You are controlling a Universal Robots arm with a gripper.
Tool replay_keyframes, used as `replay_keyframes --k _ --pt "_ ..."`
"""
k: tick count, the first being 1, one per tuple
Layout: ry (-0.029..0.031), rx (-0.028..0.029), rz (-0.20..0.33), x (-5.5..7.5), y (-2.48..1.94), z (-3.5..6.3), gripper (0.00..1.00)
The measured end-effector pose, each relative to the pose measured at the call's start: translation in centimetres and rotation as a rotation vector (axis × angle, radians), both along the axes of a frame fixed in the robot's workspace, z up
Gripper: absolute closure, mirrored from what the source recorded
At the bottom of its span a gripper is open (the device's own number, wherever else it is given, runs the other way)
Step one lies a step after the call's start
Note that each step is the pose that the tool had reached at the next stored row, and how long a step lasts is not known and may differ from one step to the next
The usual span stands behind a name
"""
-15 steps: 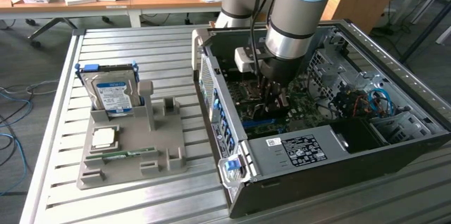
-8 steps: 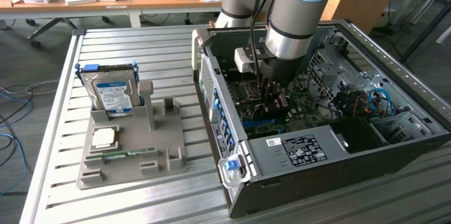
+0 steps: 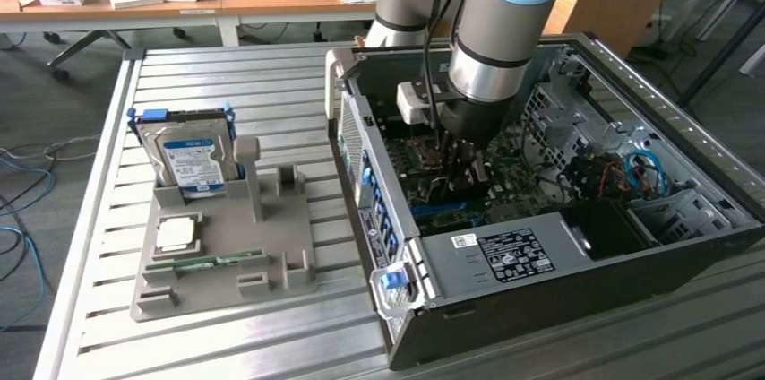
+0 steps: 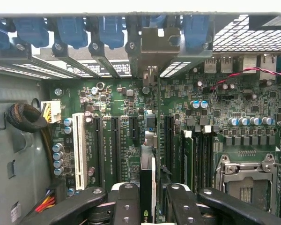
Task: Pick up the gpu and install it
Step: 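Insert the gpu into the slot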
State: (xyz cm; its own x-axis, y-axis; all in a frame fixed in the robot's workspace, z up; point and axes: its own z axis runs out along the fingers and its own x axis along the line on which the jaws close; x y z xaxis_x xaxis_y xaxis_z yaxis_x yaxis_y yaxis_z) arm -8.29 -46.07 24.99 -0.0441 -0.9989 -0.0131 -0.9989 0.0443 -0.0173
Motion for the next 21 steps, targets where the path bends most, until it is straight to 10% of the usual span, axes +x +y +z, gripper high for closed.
replay_keyframes --k 21 --pt "0.0000 0.0011 0.000 -0.16 0.10 -0.22 0.74"
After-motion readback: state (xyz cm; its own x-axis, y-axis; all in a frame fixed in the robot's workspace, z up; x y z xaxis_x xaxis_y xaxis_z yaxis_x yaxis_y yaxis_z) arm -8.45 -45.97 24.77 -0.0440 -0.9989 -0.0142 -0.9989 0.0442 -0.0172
